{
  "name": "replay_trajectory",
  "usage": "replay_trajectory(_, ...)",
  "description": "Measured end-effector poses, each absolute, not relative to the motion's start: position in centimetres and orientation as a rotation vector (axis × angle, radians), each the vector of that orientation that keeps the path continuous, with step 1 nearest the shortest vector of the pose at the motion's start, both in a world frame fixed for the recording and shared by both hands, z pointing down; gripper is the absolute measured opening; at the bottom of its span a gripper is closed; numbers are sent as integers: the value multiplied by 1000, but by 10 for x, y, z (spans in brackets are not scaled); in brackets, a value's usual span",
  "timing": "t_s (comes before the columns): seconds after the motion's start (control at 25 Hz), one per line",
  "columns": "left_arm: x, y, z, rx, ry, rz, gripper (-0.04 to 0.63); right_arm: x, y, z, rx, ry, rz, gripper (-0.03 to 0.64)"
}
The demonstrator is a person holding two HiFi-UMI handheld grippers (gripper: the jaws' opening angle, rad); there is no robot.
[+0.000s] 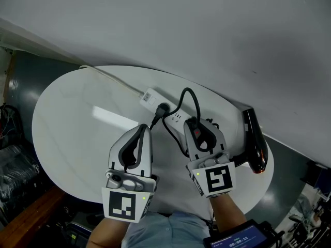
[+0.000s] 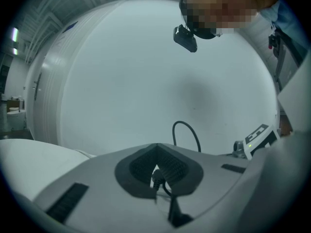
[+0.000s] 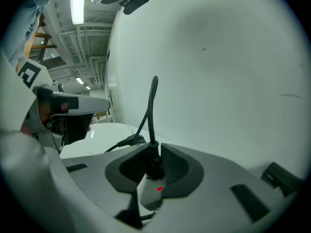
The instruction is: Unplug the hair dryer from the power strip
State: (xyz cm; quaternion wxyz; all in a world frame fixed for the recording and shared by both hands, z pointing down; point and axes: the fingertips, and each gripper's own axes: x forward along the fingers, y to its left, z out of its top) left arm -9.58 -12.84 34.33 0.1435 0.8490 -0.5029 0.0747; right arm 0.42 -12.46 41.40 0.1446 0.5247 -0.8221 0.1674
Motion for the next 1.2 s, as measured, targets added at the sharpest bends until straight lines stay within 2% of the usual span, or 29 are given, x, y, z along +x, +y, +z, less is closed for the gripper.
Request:
replay_trajectory(0.28,-97,-144,353,2482,-1384,210,-2,4,-124,429,1498,-2347,519,64)
replay_trajectory(0.68,-41,-110,380,2436,-1144,266,-2,4,-124,436,1462,-2350,558,67)
replay_trajectory(1.2,-23,-114,415,2407,-1143,288,-2,3,-124,435,1420,-2365,555,72)
